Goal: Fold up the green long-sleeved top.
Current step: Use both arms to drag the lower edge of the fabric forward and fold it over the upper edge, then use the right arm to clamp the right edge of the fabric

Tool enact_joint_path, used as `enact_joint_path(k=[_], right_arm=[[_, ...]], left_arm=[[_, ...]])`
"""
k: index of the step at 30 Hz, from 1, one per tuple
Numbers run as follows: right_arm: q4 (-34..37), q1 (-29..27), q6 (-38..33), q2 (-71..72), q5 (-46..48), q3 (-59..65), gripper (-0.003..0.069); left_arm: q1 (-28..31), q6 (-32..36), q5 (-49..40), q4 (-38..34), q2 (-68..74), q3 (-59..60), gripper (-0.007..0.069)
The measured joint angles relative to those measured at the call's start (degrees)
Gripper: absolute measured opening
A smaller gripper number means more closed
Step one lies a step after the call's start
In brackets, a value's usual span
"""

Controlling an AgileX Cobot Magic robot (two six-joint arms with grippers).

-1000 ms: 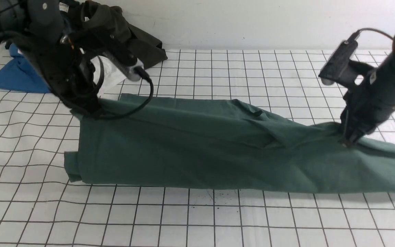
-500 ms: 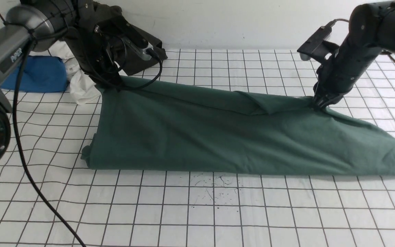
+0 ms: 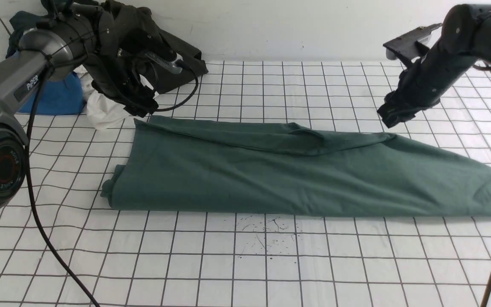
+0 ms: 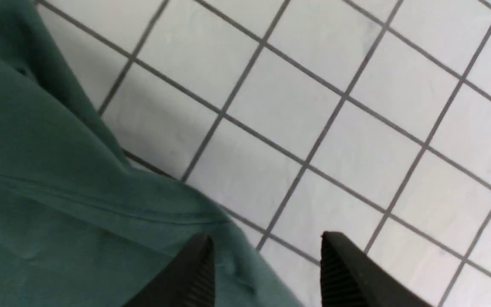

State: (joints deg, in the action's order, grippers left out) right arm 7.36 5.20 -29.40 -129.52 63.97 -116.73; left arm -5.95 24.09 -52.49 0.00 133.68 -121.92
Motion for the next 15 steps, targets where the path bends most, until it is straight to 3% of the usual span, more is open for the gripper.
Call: enact_joint_path(k=[5, 12, 14, 15], right_arm=[[5.57, 2.83, -0.24, 0.07, 5.88, -0.42, 0.0331], [6.02, 9.59, -2.23, -3.09, 6.55, 0.52, 0.0188], [4.2, 10.79, -1.42, -4.89, 5.08, 0.52, 0.013], [4.06, 10.83, -1.42, -5.02, 5.08, 0.52, 0.0126]], left_arm=[[-0.13, -5.57, -4.47, 0.0, -1.67, -0.06, 0.0482], [-1.8, -6.07, -12.46, 0.0, -2.28, -0.22, 0.0262], [-2.24, -5.14, -14.11, -0.86, -2.28, -0.22, 0.0133], [-2.24, -5.02, -14.11, -0.86, -2.28, -0.22, 0.0123]])
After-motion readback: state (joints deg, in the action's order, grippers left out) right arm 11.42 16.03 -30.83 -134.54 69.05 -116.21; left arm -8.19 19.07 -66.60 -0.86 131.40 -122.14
